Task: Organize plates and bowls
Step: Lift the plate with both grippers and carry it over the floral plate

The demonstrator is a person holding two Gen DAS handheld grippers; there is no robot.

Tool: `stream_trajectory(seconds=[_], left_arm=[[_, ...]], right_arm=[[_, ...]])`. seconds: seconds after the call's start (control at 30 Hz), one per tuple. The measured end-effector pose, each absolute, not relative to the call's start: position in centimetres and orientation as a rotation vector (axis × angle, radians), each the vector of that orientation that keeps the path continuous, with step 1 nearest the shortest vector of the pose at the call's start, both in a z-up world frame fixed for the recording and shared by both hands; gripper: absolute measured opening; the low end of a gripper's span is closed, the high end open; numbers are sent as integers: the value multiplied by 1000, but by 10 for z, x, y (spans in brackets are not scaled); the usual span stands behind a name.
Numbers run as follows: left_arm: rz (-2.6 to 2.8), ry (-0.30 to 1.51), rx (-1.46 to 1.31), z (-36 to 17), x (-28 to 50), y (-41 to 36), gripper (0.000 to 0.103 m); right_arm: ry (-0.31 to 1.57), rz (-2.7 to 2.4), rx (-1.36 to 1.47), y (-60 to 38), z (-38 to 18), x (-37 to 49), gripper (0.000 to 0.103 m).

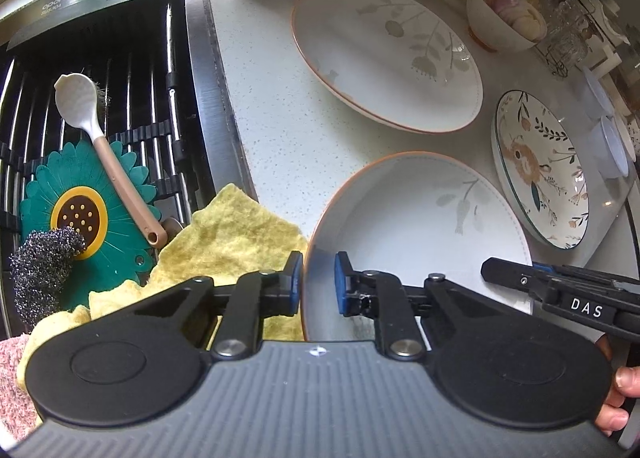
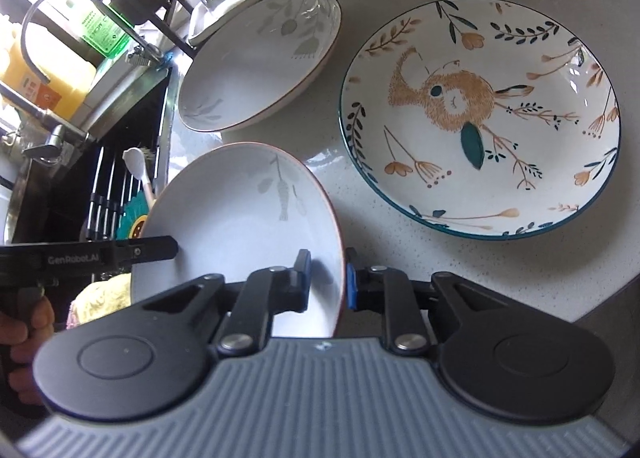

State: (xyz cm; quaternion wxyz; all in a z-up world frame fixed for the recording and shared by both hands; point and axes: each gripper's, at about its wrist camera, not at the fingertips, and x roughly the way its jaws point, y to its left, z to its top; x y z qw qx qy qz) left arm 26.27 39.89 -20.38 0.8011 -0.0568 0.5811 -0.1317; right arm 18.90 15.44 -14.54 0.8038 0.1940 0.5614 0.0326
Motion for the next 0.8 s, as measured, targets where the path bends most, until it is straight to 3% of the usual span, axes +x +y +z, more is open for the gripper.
stream_trajectory(seconds=[0.4,0.8], left_arm=[[-334,1225,-86,-191,266,401,18],[-377,1140,-69,-151,274,394,18]], right_arm=[[1197,81,423,156,-140,186,21],[1068,82,408,146,-104,196,21]])
